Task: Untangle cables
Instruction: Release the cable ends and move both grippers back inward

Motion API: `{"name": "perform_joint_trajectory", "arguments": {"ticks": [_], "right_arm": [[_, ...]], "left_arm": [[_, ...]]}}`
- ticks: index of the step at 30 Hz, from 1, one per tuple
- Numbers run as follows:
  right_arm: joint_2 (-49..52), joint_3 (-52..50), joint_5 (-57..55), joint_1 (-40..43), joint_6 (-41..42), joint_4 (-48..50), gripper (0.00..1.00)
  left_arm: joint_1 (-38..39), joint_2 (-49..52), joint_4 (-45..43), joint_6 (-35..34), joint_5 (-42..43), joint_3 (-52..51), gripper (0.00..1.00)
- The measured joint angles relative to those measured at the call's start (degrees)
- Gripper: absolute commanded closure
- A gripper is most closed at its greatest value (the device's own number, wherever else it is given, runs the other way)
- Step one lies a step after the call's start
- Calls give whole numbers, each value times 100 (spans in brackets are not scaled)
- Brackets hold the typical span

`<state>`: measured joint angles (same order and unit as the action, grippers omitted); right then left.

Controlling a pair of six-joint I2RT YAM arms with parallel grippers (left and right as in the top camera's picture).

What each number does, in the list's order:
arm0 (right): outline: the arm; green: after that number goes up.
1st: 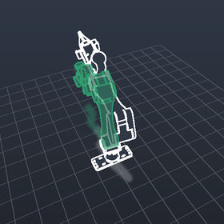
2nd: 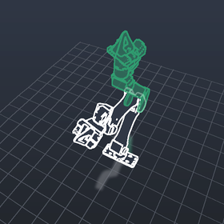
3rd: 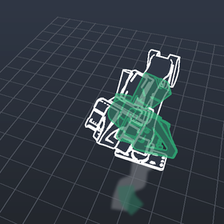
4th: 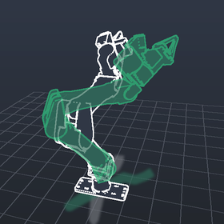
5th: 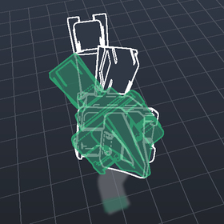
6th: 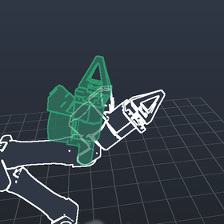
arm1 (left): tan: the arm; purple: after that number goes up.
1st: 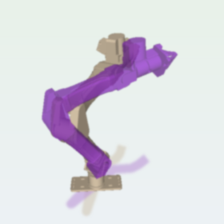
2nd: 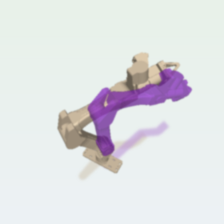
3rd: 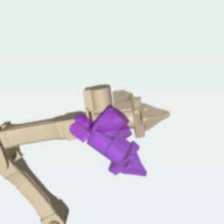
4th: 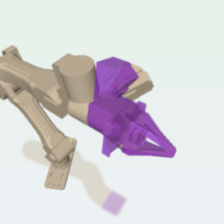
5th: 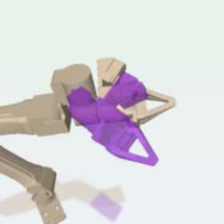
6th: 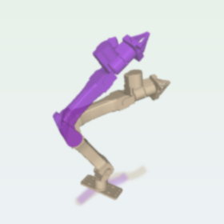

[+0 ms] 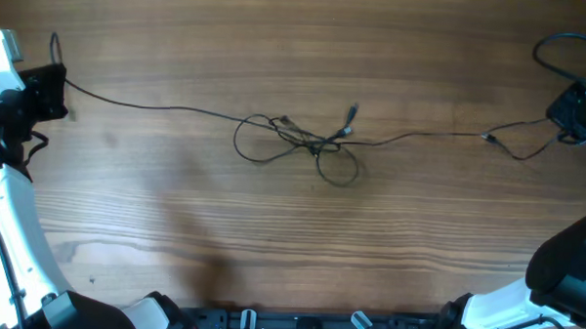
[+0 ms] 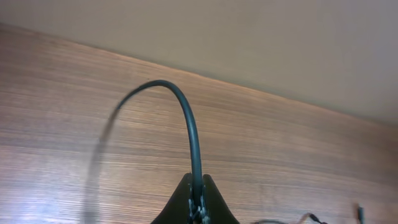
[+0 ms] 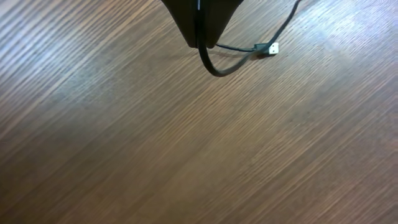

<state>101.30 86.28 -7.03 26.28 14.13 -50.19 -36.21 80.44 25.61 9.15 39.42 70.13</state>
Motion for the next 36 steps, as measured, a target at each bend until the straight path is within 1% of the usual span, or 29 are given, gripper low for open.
{"name": "perform_joint_trajectory", "arguments": {"ticks": [5,7,10,14,18,20,22,28,33,36], "right_arm": [[0,0,378,-284,17,0,96],[0,0,546,-503,17,2,96],[0,0,737,-1040,-70,68,96],[0,0,1193,-1851,-382,221,96],[0,0,1613,-2614,-977,264,96],[0,0,1733,-2848,-1207,267,96],[0,0,1779,-2957,-1344,267,96],[0,0,1849,-2946,-1340,133,96],[0,0,2293,-2959,-1340,157,96],[0,0,2415,-3080,-1331,175,96]], "left_arm": [[251,0,136,-11,144,0,96],[420,0,197,-13,245,0,96],[824,0,295,-28,337,0,96],[1346,0,295,-28,363,0,96],[1864,0,295,-28,396,0,96],[2094,0,295,-28,396,0,96],[2253,0,295,-28,396,0,96],[2610,0,308,-28,396,0,95],[2826,50,313,-31,396,0,94],[2911,262,313,-31,396,0,94]]}}
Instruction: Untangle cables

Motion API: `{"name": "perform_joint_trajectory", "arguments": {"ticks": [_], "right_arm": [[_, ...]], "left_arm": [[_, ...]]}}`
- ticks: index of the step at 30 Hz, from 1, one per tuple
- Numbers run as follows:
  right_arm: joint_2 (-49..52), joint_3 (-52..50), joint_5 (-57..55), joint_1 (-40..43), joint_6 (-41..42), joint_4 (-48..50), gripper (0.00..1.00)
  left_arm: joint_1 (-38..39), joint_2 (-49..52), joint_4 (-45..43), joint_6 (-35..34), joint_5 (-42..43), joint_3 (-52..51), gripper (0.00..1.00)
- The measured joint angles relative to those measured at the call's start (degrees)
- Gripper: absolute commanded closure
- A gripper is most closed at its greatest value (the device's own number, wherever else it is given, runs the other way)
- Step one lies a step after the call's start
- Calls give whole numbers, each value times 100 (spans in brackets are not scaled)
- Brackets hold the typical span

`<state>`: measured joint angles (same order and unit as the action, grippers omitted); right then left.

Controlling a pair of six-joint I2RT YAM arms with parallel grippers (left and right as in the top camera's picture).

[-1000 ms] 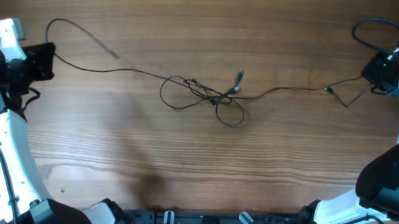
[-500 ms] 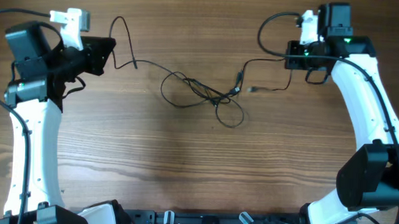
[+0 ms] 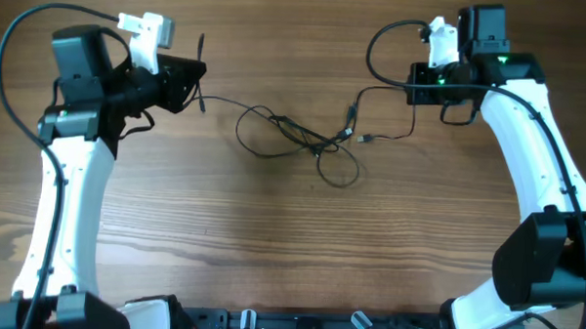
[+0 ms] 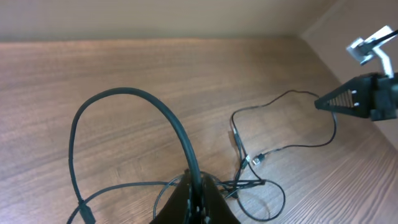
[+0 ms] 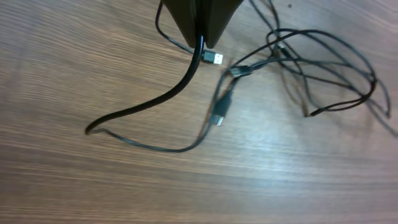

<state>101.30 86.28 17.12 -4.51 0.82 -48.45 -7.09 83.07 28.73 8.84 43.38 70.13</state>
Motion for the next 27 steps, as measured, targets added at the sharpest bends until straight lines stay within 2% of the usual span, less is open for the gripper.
{"name": "perform_joint_trajectory", "arguments": {"ticks": [5,6,7,8,9,10,11,16,19,22,27], "right_arm": [[0,0,-85,-431,42,-37,96],[0,0,-127,-518,42,-39,87],[0,0,-179,-632,42,-39,55],[0,0,-216,-686,50,-39,49],[0,0,-243,-741,111,-42,28],[0,0,-260,-765,127,-39,18],[0,0,-280,-772,138,-48,14],[0,0,-358,-809,-59,-352,13],[0,0,-367,-990,-479,-485,13],[0,0,-280,-1281,-1025,-651,18],[0,0,-166,-1766,-1862,-955,18]], "left_arm": [[162,411,0,0,-2,0,93],[195,461,0,0,-2,0,93],[225,487,-2,0,-2,0,93],[247,490,-13,0,0,0,93],[262,490,-50,0,0,0,93],[267,490,-66,0,0,0,93],[275,490,-66,0,0,0,93],[286,490,-63,-20,0,0,93],[286,490,-61,-20,0,0,92],[286,490,-57,-20,0,0,92],[286,490,-59,-22,0,0,92]]}}
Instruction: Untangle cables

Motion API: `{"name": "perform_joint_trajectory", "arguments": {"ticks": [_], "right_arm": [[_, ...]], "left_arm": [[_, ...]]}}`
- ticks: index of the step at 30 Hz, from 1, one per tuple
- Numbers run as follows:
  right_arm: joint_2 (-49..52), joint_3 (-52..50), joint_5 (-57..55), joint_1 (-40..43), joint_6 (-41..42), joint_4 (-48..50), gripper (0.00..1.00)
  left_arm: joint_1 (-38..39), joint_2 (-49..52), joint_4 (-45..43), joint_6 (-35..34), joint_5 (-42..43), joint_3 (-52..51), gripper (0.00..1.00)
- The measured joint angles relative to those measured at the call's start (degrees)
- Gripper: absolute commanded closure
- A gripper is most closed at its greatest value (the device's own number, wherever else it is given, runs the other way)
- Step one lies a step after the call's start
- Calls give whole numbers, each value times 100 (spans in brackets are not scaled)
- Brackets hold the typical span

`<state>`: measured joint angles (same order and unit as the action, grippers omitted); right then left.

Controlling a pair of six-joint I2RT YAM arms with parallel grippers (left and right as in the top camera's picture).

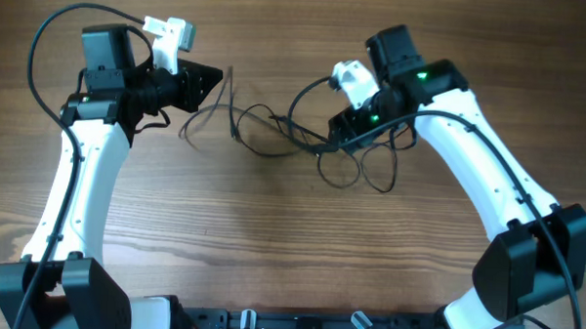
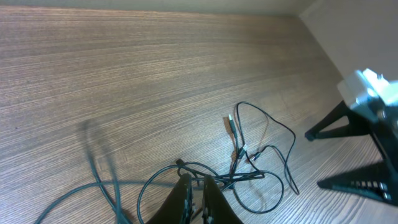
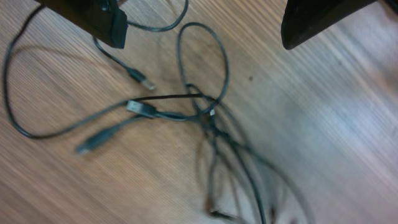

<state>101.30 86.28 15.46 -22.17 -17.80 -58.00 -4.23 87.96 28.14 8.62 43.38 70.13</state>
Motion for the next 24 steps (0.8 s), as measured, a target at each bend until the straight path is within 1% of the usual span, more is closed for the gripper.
{"name": "perform_joint_trajectory", "arguments": {"ticks": [5,11,14,21,22,23,24], "right_arm": [[20,0,105,-168,-511,17,18],[688,-7,236,-168,-656,610,19],[870,-7,407,-168,-658,802,20],[977,-7,769,-170,-699,1032,34],[977,-7,813,-175,-697,1069,38],[977,-7,844,-179,-697,1088,39],[977,-7,872,-181,-697,1095,38]], "left_arm": [[0,0,2,0,0,0,92],[0,0,83,0,0,0,92],[0,0,170,0,0,0,92],[2,0,203,0,0,0,92],[2,0,232,0,0,0,92],[2,0,254,0,0,0,92],[2,0,275,0,0,0,92]]}}
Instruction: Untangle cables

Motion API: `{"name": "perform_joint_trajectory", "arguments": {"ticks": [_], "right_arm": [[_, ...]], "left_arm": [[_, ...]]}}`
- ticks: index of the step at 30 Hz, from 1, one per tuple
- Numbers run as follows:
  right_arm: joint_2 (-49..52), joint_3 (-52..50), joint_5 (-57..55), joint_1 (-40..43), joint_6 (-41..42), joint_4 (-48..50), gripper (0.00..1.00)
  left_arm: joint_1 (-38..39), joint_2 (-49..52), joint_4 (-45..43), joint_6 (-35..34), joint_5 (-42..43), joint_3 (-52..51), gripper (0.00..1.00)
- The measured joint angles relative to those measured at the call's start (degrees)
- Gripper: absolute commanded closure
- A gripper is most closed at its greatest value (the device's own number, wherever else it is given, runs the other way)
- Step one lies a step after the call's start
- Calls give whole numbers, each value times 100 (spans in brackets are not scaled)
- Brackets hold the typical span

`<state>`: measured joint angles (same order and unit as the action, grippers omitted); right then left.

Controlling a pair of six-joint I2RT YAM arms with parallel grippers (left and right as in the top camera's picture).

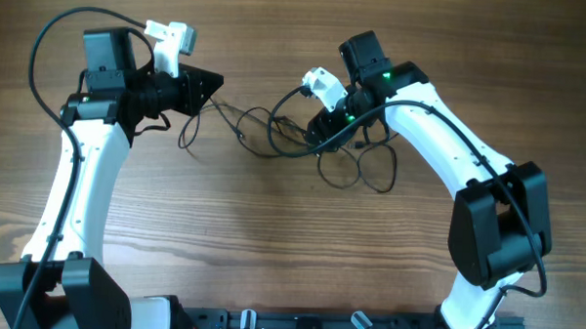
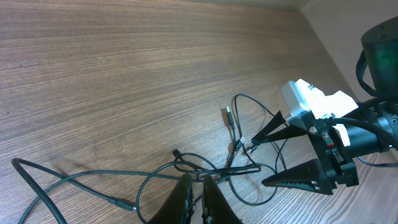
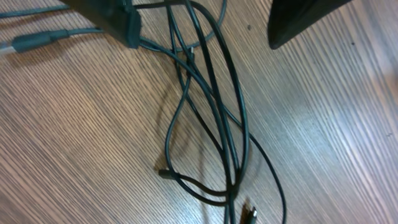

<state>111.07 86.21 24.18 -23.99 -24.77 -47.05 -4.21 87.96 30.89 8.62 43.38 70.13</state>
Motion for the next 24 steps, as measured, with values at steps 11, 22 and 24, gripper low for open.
{"name": "perform_joint_trajectory", "arguments": {"ticks": [11,22,24], "right_arm": [[245,-17,138,-85,-2,0,44],[251,-35,153,-101,92,203,87],[251,-35,153,-101,116,216,93]], "left_arm": [[0,0,24,2,0,0,92],[0,0,44,2,0,0,91],[0,0,57,2,0,0,91]]}}
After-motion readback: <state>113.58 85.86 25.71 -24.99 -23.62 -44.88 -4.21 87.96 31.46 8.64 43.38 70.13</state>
